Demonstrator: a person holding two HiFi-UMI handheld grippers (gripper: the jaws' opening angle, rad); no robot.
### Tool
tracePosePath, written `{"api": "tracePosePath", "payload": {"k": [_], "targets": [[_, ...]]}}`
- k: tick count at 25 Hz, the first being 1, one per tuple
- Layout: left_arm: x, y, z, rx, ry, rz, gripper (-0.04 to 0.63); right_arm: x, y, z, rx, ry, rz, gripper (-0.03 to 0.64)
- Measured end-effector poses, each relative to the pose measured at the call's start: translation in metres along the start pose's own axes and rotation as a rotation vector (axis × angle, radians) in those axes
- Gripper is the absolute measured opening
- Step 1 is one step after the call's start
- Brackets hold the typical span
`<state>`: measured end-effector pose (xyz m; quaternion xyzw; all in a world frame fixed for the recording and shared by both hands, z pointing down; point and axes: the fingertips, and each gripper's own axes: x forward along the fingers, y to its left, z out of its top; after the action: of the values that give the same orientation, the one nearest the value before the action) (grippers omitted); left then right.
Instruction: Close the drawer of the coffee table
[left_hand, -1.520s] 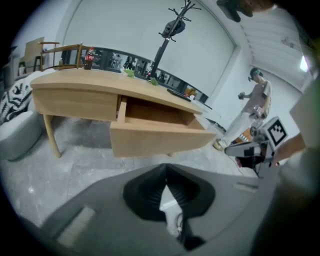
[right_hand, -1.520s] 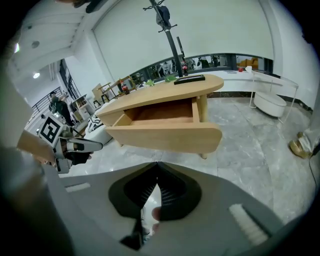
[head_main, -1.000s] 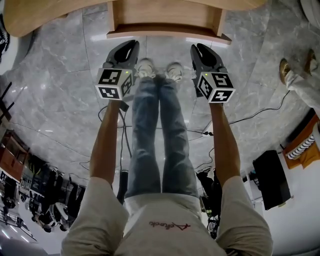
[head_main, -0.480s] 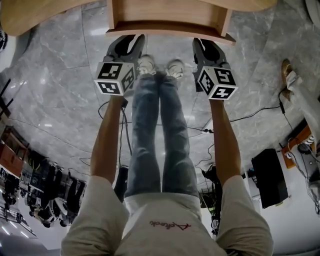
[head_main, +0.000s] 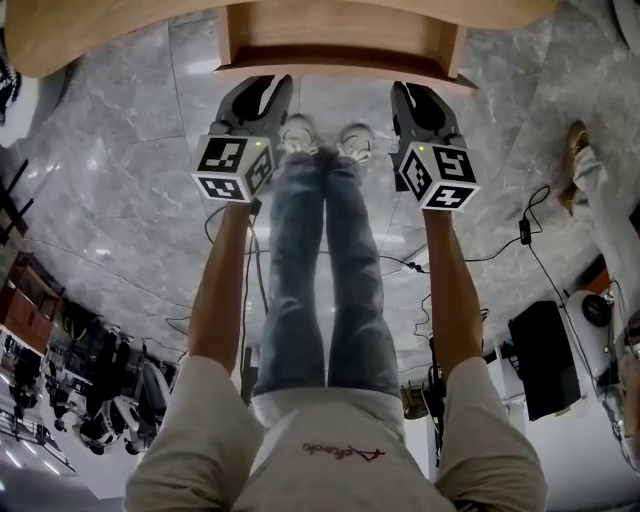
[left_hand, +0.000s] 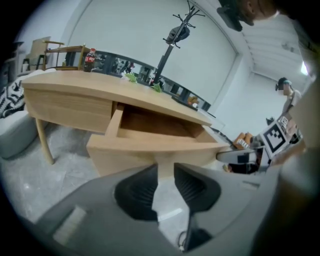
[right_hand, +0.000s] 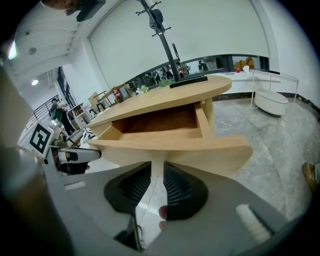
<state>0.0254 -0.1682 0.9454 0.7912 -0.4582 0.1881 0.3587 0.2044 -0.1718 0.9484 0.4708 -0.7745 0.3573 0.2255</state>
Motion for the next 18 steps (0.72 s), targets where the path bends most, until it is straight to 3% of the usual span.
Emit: {"api": "tracePosePath", "payload": {"k": [18], "targets": [[0.019, 0.016, 0.026, 0.019, -0.005, 0.004, 0.103, 0.022, -0.008, 0.027, -0.022, -0.005, -0.025, 0.074]]}}
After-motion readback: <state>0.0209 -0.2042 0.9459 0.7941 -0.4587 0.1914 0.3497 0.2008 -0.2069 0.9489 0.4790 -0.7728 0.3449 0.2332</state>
